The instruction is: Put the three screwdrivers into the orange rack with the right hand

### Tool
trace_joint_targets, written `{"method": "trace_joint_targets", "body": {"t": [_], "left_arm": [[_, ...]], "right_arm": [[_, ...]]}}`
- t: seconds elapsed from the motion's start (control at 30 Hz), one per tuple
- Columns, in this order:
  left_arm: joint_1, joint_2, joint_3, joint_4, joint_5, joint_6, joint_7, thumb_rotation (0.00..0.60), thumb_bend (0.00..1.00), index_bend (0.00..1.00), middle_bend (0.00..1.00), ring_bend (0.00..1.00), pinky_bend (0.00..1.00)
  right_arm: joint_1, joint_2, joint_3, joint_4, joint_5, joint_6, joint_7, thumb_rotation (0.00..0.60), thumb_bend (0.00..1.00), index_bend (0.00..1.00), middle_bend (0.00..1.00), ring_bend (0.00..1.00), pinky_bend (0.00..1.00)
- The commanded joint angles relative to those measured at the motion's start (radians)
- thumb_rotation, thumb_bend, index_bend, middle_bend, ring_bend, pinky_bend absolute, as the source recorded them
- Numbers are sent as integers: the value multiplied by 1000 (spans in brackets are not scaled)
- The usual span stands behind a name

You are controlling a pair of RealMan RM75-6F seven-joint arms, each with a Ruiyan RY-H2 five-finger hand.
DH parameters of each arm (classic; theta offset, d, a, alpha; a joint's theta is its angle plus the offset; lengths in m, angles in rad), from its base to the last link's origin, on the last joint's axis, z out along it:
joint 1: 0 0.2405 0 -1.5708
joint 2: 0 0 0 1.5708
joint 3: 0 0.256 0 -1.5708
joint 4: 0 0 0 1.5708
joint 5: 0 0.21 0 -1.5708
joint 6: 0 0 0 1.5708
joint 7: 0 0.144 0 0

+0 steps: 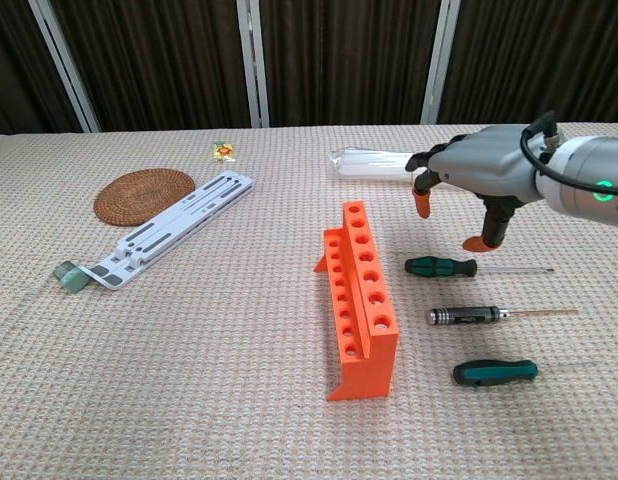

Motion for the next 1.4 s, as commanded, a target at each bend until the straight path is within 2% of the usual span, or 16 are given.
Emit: {"method": "trace_joint_targets", "body": {"t": [0.03,0.4,0.73,1.13,1.4], "left_arm": [[-2,4,3,-1,1,-6,-6,600,149,92,0,0,0],[-2,8,8,2,-6,-14,-15,600,150,92,0,0,0],[-5,6,10,11,-10,-24,-29,600,149,92,0,0,0],[-9,3,11,24,-14,-32,-41,600,150,92,0,0,0],[-10,4,11,21,-12,-30,-42,600,150,91,0,0,0]], "right_arm": [[38,-44,-14,51,67,-12,-20,600,263,334,13,0,0],[129,-135,-40,173,221,-41,-27,600,266,381,37,0,0],[174,-170,-54,220,295,-30,-22,600,267,414,54,0,0],[192,-184,-69,261,325,-36,23,600,298,482,98,0,0],[199,-160,-72,241,308,-28,73,600,330,545,148,0,0]]}}
